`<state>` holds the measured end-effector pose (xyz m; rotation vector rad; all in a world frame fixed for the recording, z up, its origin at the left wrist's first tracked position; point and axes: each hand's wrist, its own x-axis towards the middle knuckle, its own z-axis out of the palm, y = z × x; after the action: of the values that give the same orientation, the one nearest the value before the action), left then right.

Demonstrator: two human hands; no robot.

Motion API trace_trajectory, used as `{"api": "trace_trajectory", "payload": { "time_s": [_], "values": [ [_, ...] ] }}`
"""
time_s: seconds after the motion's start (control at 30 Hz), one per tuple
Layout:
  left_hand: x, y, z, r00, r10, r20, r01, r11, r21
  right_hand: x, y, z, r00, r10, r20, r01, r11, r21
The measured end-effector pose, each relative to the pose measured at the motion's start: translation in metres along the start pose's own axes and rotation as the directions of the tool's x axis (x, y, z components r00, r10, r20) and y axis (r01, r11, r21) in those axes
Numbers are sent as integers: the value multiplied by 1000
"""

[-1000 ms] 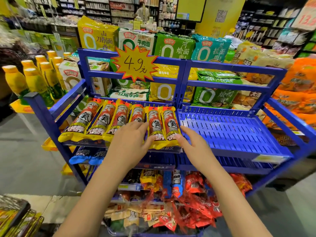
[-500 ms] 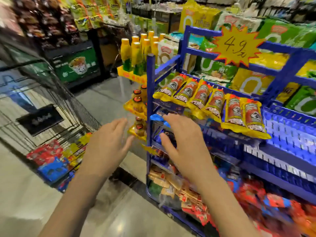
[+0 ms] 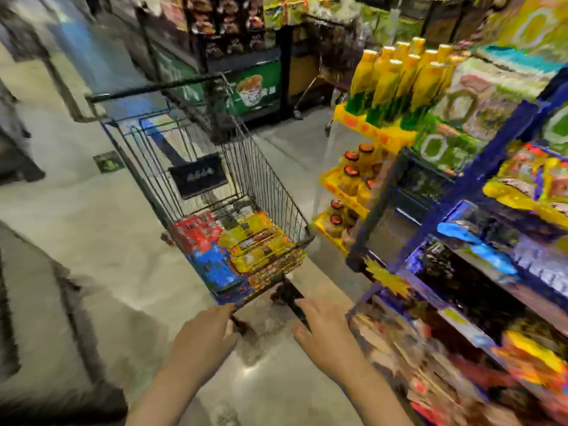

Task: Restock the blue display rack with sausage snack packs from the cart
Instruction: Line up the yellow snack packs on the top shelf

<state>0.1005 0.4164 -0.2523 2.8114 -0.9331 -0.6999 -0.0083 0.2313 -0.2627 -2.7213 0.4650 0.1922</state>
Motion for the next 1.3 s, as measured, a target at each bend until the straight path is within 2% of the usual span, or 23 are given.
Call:
{"api": "trace_trajectory", "payload": {
  "time_s": [0.23, 0.37, 0.63, 0.87, 1.03, 1.3],
  "values": [
    [60, -92, -20, 997, 47, 54, -52, 995, 85, 55, -47, 47, 985, 126, 119, -139, 985, 102],
    [103, -109, -36, 991, 111, 70, -117, 990, 83, 86, -60, 53, 967, 202, 157, -224, 965, 134],
    [199, -124, -64, 977, 196, 87, -205, 973, 108, 199, -65, 54, 967, 243, 83, -255, 947, 196],
    [286, -153, -79, 947, 242, 213, -288, 932, 221, 266, -67, 72, 931, 316, 182, -340, 933, 117],
    [361, -166, -80, 879, 341, 333, -428, 873, 233, 293, -66, 95, 844, 480, 239, -524, 833, 177],
    [477, -181, -70, 726, 504, 468, -650, 725, 228, 369, -67, 129, 615, 707, 349, -788, 558, 259]
  ]
}}
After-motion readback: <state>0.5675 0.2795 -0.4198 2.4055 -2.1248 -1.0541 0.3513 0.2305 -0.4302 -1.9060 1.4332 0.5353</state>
